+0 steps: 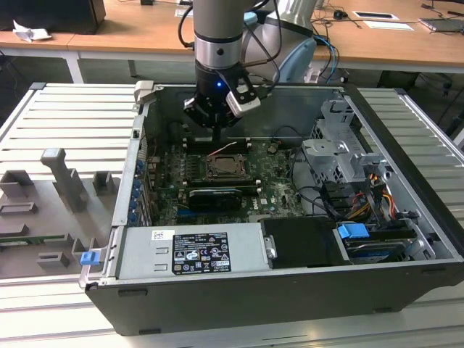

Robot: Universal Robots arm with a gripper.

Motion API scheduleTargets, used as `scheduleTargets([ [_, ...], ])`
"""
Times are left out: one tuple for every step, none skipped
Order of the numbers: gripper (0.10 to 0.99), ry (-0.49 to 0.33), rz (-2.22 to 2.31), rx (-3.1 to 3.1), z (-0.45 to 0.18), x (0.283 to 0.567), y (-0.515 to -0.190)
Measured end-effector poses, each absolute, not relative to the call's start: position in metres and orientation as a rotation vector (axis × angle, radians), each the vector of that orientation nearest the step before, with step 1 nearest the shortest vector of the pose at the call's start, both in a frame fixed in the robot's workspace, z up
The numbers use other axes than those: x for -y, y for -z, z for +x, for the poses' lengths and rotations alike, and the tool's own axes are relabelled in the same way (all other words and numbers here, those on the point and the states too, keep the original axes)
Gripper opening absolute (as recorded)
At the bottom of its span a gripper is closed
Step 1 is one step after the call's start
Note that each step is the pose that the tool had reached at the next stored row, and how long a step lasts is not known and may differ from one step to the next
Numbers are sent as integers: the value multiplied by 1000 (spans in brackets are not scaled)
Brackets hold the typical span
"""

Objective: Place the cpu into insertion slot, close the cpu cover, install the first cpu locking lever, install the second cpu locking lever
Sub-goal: 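Install the first cpu locking lever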

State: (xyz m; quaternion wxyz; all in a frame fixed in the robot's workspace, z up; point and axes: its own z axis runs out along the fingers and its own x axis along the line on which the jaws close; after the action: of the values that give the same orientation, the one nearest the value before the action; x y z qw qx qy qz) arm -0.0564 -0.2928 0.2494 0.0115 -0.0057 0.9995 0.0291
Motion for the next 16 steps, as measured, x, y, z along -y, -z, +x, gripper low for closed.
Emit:
scheduleTargets([
  [106, -91, -18, -3117, -56, 293, -249],
  [106, -91, -18, -3117, -56, 293, -249],
  [106, -91, -18, -3117, -56, 293, -248],
  [106, -91, -18, -3117, -56, 293, -248],
  [106, -91, -18, -3117, -56, 293, -248],
  [106, -92, -18, -3117, -56, 293, -247],
  [106, -94, -18, -3117, -55, 293, -247],
  [106, -114, -18, -3116, -55, 293, -247],
  [106, -147, -17, -3115, -55, 293, -246],
  [106, -155, -17, -3114, -55, 293, -245],
  [106, -156, -17, -3114, -55, 293, -244],
  [106, -156, -17, -3114, -55, 293, -243],
  [106, -156, -17, -3114, -55, 293, -242],
  [106, -156, -17, -3114, -55, 293, -241],
  [106, -156, -18, -3114, -55, 293, -240],
  [106, -158, -28, -3114, -55, 293, -239],
])
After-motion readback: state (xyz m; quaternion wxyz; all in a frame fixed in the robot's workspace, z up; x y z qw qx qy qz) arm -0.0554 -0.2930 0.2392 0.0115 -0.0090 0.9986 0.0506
